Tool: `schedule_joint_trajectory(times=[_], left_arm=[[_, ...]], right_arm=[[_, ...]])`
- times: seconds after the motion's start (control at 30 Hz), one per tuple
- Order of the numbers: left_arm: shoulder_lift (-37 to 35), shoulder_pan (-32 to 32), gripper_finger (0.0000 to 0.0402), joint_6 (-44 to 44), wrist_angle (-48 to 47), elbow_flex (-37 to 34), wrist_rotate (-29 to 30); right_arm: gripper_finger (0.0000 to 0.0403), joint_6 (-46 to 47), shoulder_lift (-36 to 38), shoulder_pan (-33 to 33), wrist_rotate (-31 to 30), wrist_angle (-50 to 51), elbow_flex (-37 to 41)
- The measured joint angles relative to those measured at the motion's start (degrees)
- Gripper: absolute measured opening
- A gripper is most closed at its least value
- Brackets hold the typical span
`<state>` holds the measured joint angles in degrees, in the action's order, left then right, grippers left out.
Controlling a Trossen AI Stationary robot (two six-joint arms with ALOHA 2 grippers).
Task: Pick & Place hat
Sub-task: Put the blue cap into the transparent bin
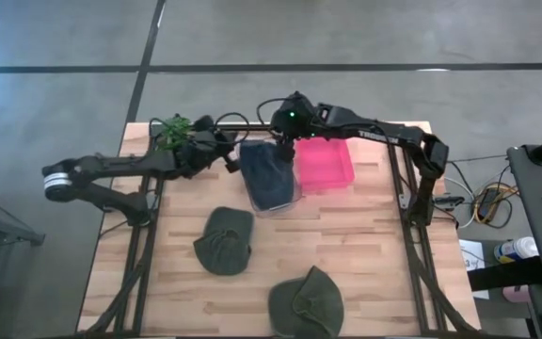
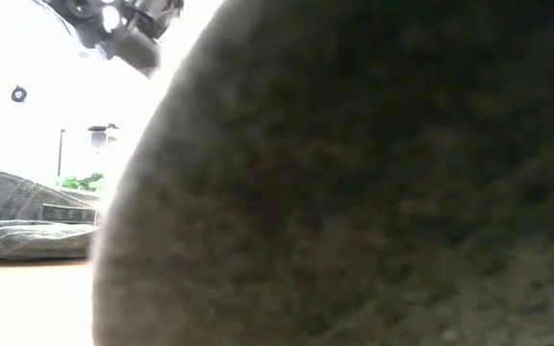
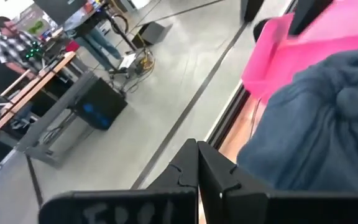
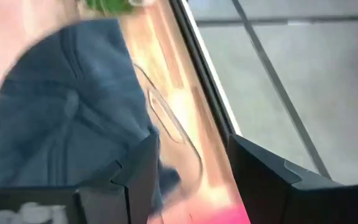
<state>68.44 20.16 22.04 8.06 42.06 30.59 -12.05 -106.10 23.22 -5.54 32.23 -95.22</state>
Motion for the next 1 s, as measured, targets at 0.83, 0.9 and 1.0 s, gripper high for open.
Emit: schedule_joint_trajectory(times=[0.83,0.9,1.0], left_arm=[[11.4,-1.9,0.0,-12.7,-4.0,-5.9,-7.8],[11.3,-1.9,0.0,-11.5,-3.6,-6.0,-5.7],[10.4,-1.1,0.0,-8.2,-3.1,-6.1,-4.5]], right_arm=[[0.0146,-4.7,-11.2,-3.1,4.1,5.5,3.8],[0.0142,-4.9,-12.6,-3.3,3.9,5.9,2.4],[0.0139,-5.7,-13.6,-3.4,3.9,8.8,-0.4]])
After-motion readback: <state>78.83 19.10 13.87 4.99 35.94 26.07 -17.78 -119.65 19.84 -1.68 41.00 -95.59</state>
